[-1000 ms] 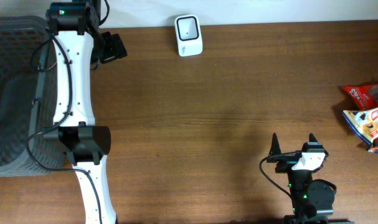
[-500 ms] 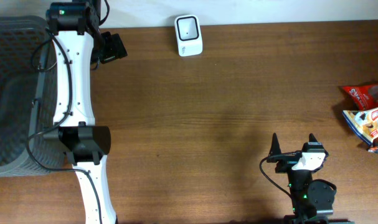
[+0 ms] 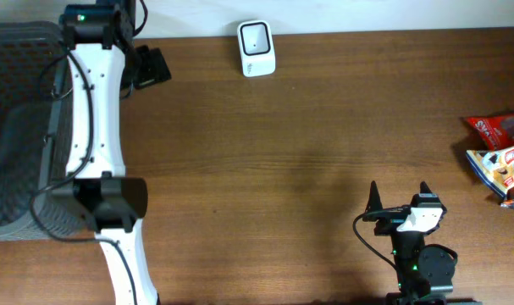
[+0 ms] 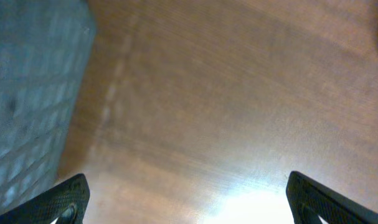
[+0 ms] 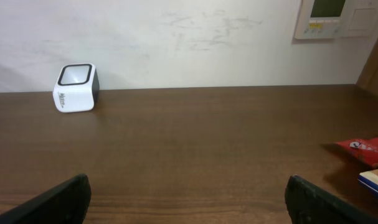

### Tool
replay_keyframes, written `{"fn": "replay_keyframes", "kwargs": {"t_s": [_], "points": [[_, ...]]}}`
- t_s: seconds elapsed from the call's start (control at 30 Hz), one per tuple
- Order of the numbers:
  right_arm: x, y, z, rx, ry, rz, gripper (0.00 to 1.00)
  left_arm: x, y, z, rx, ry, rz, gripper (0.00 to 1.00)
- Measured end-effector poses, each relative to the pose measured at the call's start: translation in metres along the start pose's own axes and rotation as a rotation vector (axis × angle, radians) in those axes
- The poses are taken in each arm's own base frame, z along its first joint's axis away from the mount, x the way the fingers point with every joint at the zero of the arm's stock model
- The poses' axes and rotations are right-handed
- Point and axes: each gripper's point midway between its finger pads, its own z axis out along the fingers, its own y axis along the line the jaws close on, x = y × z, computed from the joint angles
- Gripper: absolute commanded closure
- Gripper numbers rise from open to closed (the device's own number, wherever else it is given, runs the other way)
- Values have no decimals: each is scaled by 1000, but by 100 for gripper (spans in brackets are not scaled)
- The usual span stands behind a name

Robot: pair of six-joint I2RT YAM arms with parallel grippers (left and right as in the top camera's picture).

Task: Scan the item barcode

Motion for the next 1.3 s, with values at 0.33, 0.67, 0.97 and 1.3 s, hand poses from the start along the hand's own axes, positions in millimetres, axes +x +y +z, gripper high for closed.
{"fn": "replay_keyframes", "kwargs": {"t_s": [0.33,0.67,0.97,1.3], "points": [[0,1,0,-5,-4,1,1,164,83,9,-23,-165,81,1],[-1,1,0,-5,-6,1,2,235,119,-25,187,-710,-17,1],[0,1,0,-5,-5,1,2,199,96,-48,283,-1177,114,1],[0,1,0,-5,-6,1,2,195,95,-19,202,-1328,218,1]]}}
